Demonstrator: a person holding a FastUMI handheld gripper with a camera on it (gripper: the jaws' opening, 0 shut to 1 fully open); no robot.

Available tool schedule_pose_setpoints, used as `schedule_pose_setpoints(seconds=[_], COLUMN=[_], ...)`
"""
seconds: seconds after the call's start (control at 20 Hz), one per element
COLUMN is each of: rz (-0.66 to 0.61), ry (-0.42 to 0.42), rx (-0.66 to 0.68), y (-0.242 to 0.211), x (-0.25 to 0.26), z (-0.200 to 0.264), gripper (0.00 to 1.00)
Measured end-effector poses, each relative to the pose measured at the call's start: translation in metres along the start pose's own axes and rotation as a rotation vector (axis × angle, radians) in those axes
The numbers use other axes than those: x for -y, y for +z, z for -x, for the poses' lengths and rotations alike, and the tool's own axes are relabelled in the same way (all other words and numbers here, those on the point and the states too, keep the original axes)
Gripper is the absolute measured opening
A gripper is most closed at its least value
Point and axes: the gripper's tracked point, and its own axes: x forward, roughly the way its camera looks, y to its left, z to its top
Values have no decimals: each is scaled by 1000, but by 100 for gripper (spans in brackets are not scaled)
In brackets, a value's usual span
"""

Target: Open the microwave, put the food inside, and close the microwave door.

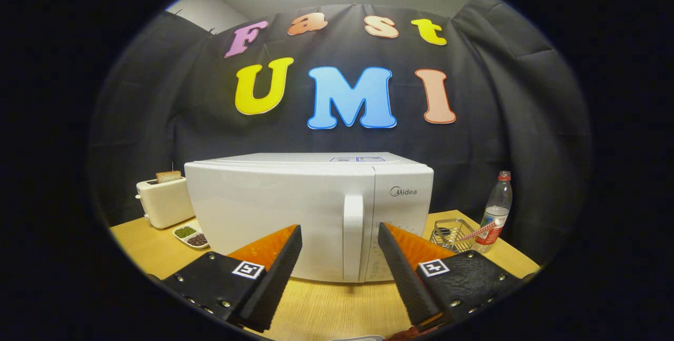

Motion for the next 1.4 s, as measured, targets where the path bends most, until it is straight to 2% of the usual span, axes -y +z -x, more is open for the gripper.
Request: schedule_pose_setpoints(seconds=[0.05,0.2,0.3,0.4,0.45,0.6,0.65,0.7,0.75,1.1,1.25,1.4], rz=[-5,10,9,-14,-35,-46,-52,-80,-94,-126,-61,-88], ry=[-5,-54,-67,-63,-75,-64,-60,-57,-58,-19,-25,12], rx=[-3,-6,6,-20,-11,-8,-10,-5,-2,-10,6,-13], y=[-3,-14,-17,-25,-23,-23,-22,-24,-23,-25,-27,-30], x=[0,9,11,8,8,9,9,9,9,6,3,-16], z=[-7,-24,-35,-36,-45,-39,-38,-37,-39,-35,-12,27], gripper=[82,82,62,59,29,29,21,21,14,14,14,14])
